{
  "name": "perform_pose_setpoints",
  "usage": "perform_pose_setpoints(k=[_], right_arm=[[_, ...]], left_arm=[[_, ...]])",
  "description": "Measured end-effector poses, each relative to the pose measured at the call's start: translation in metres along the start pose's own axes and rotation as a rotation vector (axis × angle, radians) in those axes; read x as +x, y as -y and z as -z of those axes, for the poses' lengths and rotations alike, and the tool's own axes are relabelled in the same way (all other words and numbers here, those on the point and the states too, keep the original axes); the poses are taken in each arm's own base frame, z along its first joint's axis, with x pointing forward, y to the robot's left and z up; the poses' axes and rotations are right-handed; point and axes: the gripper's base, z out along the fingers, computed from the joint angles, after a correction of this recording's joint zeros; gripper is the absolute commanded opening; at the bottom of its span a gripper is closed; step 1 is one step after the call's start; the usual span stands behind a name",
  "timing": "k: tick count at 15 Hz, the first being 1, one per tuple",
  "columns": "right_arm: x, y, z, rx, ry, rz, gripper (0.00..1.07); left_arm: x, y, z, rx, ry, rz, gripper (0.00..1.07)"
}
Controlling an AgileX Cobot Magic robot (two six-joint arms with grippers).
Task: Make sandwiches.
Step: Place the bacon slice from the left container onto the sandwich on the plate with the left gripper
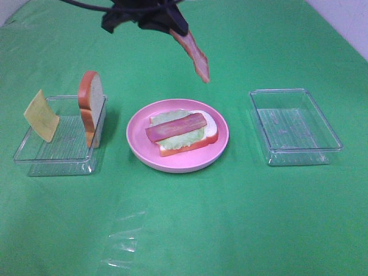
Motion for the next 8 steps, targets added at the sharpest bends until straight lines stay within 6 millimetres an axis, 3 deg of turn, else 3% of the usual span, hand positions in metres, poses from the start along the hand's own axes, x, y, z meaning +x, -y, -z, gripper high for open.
perform_pose_setpoints(k=[2,4,7,8], right_arm=[[0.0,0.0,0.0,0.0,0.0,0.0,0.97],[0.0,0.0,0.0,0.0,0.0,0.0,0.97],[0.0,0.0,0.0,0.0,0.0,0.0,0.97],[0.0,0.0,0.0,0.0,0.0,0.0,0.97]], left_arm=[[0.014,-0.003,-0.037,0.003,-0.06,0.008,0.0],[0.023,-0.01,-0.06,-0.011,-0.091,0.015,0.0],[0.038,-0.041,-0.104,-0.058,-0.157,0.064,0.0],[0.04,-0.044,-0.107,-0.063,-0.165,0.067,0.0]])
